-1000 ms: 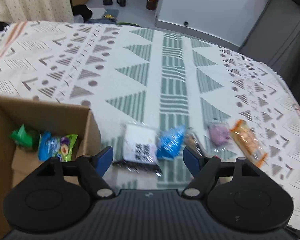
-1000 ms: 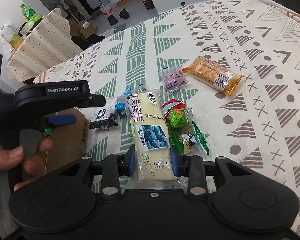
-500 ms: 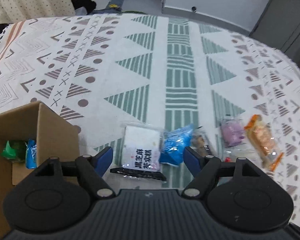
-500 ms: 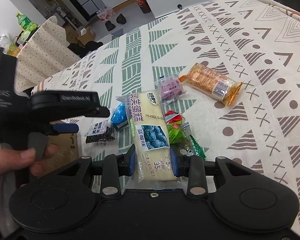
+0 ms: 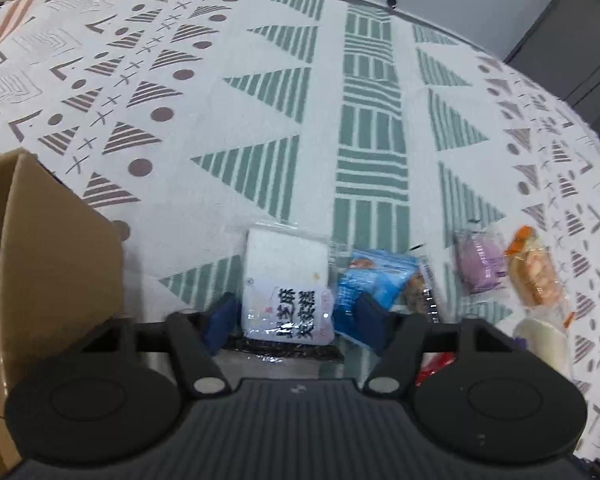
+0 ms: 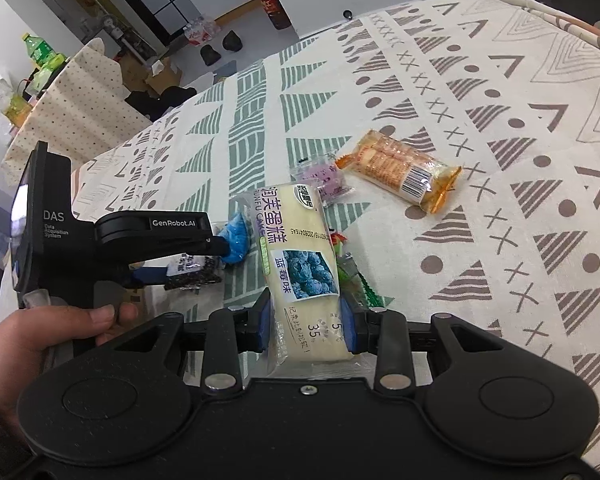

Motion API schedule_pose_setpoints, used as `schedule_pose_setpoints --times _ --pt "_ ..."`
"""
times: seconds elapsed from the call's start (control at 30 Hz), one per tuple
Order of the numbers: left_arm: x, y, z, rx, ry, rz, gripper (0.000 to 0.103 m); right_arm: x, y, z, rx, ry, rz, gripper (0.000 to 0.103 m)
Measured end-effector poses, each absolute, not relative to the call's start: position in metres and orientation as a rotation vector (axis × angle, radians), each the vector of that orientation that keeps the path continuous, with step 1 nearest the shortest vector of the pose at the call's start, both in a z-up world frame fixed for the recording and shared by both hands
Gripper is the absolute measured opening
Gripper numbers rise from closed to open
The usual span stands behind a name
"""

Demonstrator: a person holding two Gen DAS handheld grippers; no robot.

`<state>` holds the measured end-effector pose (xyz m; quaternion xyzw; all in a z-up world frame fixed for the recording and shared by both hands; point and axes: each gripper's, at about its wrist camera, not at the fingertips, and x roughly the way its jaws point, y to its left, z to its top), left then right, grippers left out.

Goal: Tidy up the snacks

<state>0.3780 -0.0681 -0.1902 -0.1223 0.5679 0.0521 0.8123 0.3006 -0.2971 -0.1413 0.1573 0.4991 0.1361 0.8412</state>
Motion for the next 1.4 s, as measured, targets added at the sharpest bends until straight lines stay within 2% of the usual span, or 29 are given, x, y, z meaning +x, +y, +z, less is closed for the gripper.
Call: schedule_pose_setpoints --times 0.07,0.1,0.13,0.17,0.5,0.83,1.17,1.4 --pt "0.376 -0.072 -0.183 -0.23 1.199 0.121 0.046 0.3 -0.295 -0.139 0.332 1.05 0.29 0.033" --pt "0.375 -0.073 -0.18 -0.227 1.197 0.121 0.045 0.299 -0.294 -0.138 0.332 1.049 0.291 0.033" --pt "0.373 -0.071 -0.177 -0.235 1.199 0.121 0.035 0.299 -0.293 -0.137 0.332 1.047 0.291 0.033" --pt "0.372 -0.07 -0.176 -0.25 1.21 0.115 0.034 0.298 -0.293 -0.135 0.331 1.045 0.291 0.033" --pt "0.352 -0.069 -0.161 -0.298 1.202 0.075 0.031 0.286 -0.288 -0.12 0.312 1.017 0.284 0.033" --pt "0.328 -0.067 -0.112 -0.327 1.128 0.011 0.03 0.277 -0.271 -0.099 0.299 0.98 0.306 0.033" --pt "0.298 -0.023 -0.067 -0.369 1.051 0.035 0.03 0.266 -0.227 -0.069 0.269 0.923 0.382 0.033" --pt "0.276 0.017 -0.054 -0.398 1.029 0.073 0.03 0.256 -0.191 -0.056 0.235 0.902 0.437 0.033"
